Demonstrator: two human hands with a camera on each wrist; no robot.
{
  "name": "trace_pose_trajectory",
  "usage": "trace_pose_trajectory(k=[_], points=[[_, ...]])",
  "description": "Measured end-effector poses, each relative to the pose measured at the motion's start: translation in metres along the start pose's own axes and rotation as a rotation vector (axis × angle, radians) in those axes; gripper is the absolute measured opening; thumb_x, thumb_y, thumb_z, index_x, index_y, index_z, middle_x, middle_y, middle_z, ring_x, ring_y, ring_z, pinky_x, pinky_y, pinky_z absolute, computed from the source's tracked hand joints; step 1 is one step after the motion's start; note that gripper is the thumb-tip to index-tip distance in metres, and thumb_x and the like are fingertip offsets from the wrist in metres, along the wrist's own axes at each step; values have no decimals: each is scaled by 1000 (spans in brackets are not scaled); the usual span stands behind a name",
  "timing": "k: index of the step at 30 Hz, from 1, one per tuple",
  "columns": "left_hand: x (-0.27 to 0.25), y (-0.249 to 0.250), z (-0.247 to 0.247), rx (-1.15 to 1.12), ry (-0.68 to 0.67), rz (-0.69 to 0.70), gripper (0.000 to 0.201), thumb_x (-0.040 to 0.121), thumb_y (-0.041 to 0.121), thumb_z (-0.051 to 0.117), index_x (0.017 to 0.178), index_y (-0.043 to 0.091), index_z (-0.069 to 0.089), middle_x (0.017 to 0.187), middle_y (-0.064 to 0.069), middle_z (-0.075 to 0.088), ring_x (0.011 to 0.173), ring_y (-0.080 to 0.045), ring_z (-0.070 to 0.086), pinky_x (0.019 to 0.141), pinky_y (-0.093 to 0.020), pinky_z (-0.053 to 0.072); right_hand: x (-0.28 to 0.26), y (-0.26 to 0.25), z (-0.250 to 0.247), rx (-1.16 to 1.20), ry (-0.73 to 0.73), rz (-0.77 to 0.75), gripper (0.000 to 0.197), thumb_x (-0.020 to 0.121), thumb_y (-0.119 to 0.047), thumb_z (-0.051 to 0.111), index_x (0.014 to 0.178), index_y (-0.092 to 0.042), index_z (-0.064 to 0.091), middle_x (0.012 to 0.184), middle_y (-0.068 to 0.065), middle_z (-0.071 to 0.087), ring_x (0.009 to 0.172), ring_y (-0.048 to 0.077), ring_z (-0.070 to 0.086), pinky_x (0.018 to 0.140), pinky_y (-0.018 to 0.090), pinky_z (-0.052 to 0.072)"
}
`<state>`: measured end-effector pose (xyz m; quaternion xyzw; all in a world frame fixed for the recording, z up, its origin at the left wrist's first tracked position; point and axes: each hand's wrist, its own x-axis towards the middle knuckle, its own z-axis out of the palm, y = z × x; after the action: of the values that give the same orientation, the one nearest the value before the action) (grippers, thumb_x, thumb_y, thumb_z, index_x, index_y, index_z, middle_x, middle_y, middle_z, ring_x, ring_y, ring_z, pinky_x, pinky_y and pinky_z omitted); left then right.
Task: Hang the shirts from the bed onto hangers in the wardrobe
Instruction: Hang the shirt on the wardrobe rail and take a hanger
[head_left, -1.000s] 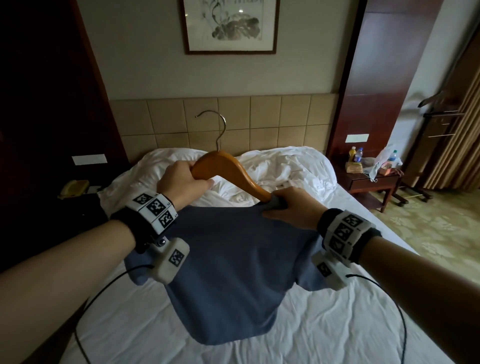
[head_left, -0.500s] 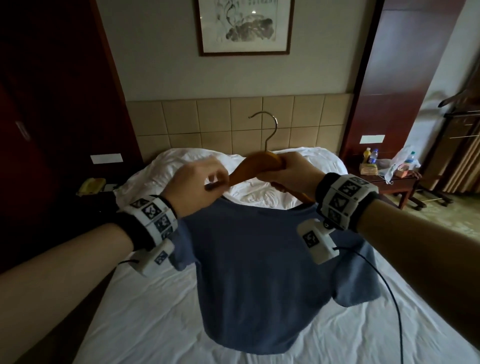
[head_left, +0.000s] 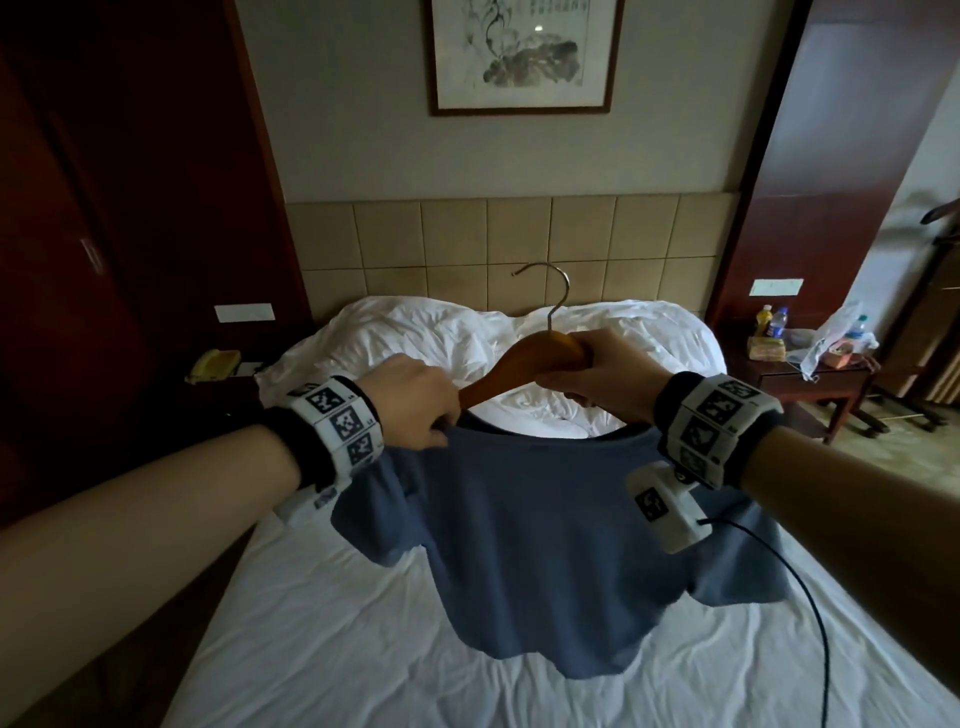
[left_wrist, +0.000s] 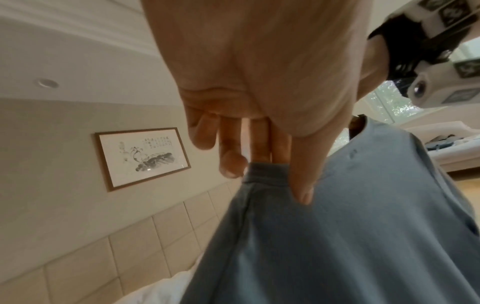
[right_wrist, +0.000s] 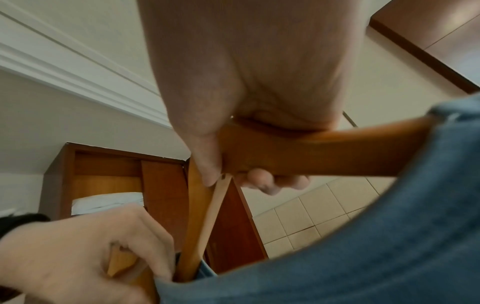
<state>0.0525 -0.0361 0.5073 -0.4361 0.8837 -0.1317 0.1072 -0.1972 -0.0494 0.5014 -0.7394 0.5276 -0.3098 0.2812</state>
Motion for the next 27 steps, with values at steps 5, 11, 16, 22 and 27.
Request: trace_pose_trajectory(k=[5, 11, 16, 22, 27], points=[[-3, -9, 2, 26, 112, -25, 34, 87, 59, 58, 88, 28, 71, 89, 11, 67, 84, -12, 63, 79, -31, 49, -3, 4, -2, -5, -23, 14, 17, 87, -23, 72, 92, -7, 68, 57, 1, 58, 53, 16, 52, 57, 34, 45], [4, -1, 12, -489, 387, -134, 43, 76, 50, 79, 111, 31, 64, 93, 17, 61, 80, -4, 58, 81, -33, 53, -3, 1, -1, -18, -41, -15, 17, 88, -21, 72, 91, -5, 68, 54, -2, 57, 46, 10, 50, 53, 26, 44], [27, 26, 10, -831, 332, -222, 30, 79, 28, 81, 100, 18, 62, 86, 2, 65, 79, -13, 63, 72, -28, 51, -1, -5, 2, -20, -64, -76, 16, 87, -20, 74, 94, -6, 69, 59, -3, 61, 51, 9, 56, 54, 21, 47], [36, 31, 8, -893, 349, -314, 18, 89, 20, 69, 96, 5, 64, 89, -8, 66, 83, -22, 64, 71, -29, 49, -16, 26, -18, -214, -109, -64, 32, 77, -33, 83, 101, -21, 66, 87, -2, 70, 80, 13, 66, 79, 27, 52], [36, 18, 3, -900, 351, -387, 19, 88, 21, 70, 100, 8, 63, 86, -4, 61, 73, -13, 56, 60, -22, 41, -41, 80, -42, -356, -122, 3, 26, 81, -33, 80, 67, -29, 59, 59, -13, 56, 58, 2, 50, 66, 25, 41]])
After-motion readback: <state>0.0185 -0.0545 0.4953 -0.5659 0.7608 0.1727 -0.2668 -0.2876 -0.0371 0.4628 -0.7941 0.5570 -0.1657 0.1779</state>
